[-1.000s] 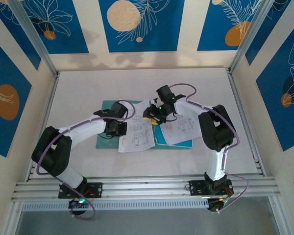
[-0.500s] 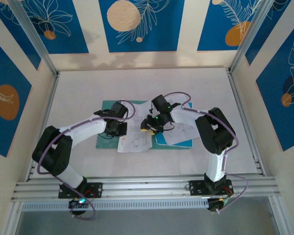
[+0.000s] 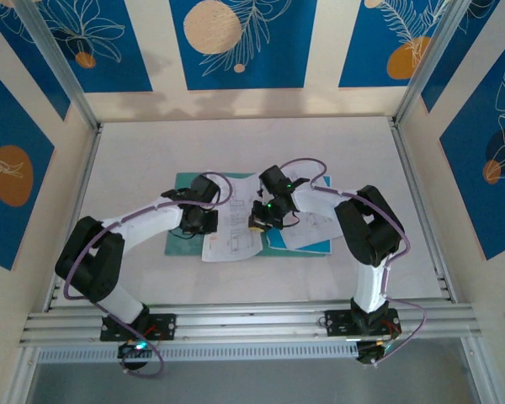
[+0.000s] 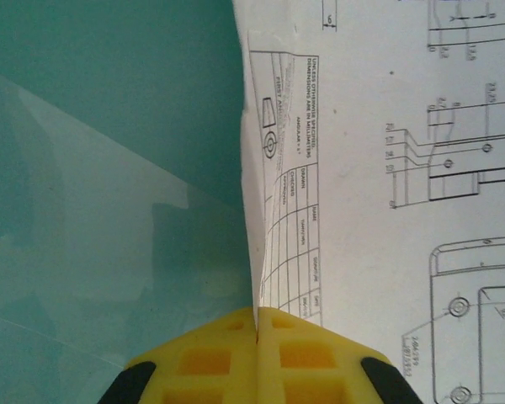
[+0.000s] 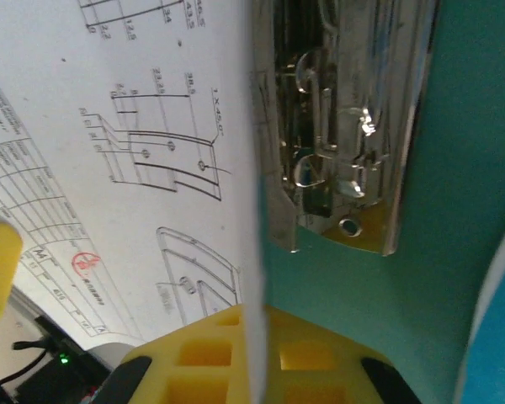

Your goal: Put the files into the folder

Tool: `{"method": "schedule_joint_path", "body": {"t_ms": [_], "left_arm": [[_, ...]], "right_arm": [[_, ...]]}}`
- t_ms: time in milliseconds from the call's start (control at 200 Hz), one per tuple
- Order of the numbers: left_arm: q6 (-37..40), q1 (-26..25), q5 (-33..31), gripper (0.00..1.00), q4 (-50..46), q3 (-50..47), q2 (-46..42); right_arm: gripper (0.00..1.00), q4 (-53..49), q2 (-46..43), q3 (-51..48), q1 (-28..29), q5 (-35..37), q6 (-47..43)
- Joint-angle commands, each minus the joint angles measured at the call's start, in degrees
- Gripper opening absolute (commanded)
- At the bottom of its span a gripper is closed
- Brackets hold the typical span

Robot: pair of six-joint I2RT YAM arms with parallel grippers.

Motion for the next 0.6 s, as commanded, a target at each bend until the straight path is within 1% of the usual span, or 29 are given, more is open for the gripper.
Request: {"method": "schedule_joint_path", "body": {"t_ms": [0, 100, 135, 160, 185, 225, 265, 420, 525, 595], "left_arm": [[0.2, 0.7, -1.4, 0.0, -1.5, 0.5, -0.2], [-0.8, 0.7, -2.3, 0.01, -1.8, 0.2, -0.9], [-1.5, 0.7, -2.8, 0.11, -2.1, -0.2, -1.7], [-2.1, 0.7, -3.3, 0.21, -2.2, -0.6, -2.5], [-2.8, 0.9, -3.6, 0.28, -2.3, -1.3, -3.3], [-4.2, 1.3, -3.8, 0.36, -2.1, -2.5, -5.1], [-5.5, 1.9, -3.6, 0.4, -1.5, -4.4, -7.2], [-9.8, 6.9, -1.6, 0.4, 0.3, -12.6, -15.7], [-11.5, 11.6, -0.9, 0.36, 0.0, -17.0, -21.2], [-12.1, 15.1, 0.8, 0.33, 0.6, -20.0, -23.8]], "right_arm": [[0.0, -3.5, -3.2, -0.3, -0.1, 2.7, -2.3], [0.0, -4.2, -3.9, -0.9, -0.2, 4.8, -3.3], [0.0, -4.2, -4.2, -1.2, -0.3, 5.6, -3.6], [0.0, -4.2, -4.5, -1.2, -0.3, 6.3, -3.7], [0.0, -4.2, -4.8, -1.3, -0.4, 6.9, -4.0], [0.0, -4.1, -5.4, -1.5, -0.6, 8.1, -4.3], [0.0, -4.1, -6.1, -1.6, -0.8, 9.3, -4.7], [0.0, -4.3, -8.7, -0.6, -1.0, 15.4, -7.4], [0.0, -4.6, -9.7, 0.9, -1.3, 19.2, -9.3], [0.0, -4.3, -10.4, 1.6, -1.3, 21.4, -10.4]]}}
